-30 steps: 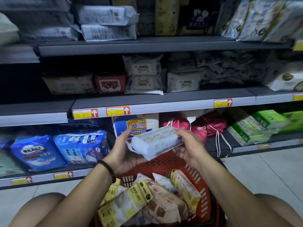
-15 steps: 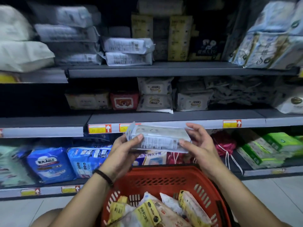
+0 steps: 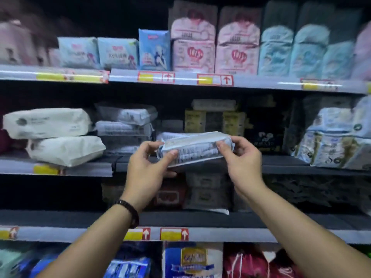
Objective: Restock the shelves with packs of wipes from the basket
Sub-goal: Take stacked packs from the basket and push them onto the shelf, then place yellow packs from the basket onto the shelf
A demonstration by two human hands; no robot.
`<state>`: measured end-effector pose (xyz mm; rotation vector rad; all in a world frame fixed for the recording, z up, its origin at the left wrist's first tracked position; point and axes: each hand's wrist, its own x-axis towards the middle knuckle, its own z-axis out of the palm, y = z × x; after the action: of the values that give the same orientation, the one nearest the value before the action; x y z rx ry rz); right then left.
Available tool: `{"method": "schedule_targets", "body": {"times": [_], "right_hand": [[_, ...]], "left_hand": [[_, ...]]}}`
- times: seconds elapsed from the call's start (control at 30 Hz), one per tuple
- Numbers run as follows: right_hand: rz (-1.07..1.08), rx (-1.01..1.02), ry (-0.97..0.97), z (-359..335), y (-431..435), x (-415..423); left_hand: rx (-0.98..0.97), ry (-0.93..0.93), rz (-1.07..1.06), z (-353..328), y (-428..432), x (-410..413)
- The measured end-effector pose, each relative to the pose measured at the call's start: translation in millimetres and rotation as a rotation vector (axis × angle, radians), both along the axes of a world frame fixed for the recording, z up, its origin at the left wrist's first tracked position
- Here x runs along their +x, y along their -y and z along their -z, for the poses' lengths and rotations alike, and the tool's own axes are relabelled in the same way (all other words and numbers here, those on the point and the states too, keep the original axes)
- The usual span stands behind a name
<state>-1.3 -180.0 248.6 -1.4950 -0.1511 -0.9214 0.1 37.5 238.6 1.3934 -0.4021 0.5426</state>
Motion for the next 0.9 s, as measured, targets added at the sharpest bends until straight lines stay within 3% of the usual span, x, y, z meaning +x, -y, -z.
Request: {"method": "schedule_targets", "body": {"times": [0.13, 0.27, 0.37, 0.57, 0.77, 0.9], "right_hand": [[0.157, -0.121, 0.019, -49.9, -11.6, 51.3], [0.291, -0.331, -0.123, -60.2, -16.4, 98.8], [0.287, -0.348, -0.281, -51.0, -13.8, 125.0], [0.243, -0.447, -0.363, -56.2, -1.5, 127.1], [0.174, -0.58, -0.267, -36.3, -2.9, 46.4], [0.05, -0.581, -0.263, 24.9, 3.5, -21.0]], "left_hand": [[0.115, 0.187, -0.214, -45.7, -2.4, 51.2], [0.418, 0.309, -0.531, -56.9, -7.5, 103.5], [0.534, 0.258, -0.538, -50.3, -5.3, 116.0], [0.66, 0.195, -0.57, -54.5, -6.8, 124.9], [0.779, 0.4, -0.637, -35.0, -0.9, 71.3], [0.819, 0.406, -0.43, 25.9, 0.9, 18.5]]}}
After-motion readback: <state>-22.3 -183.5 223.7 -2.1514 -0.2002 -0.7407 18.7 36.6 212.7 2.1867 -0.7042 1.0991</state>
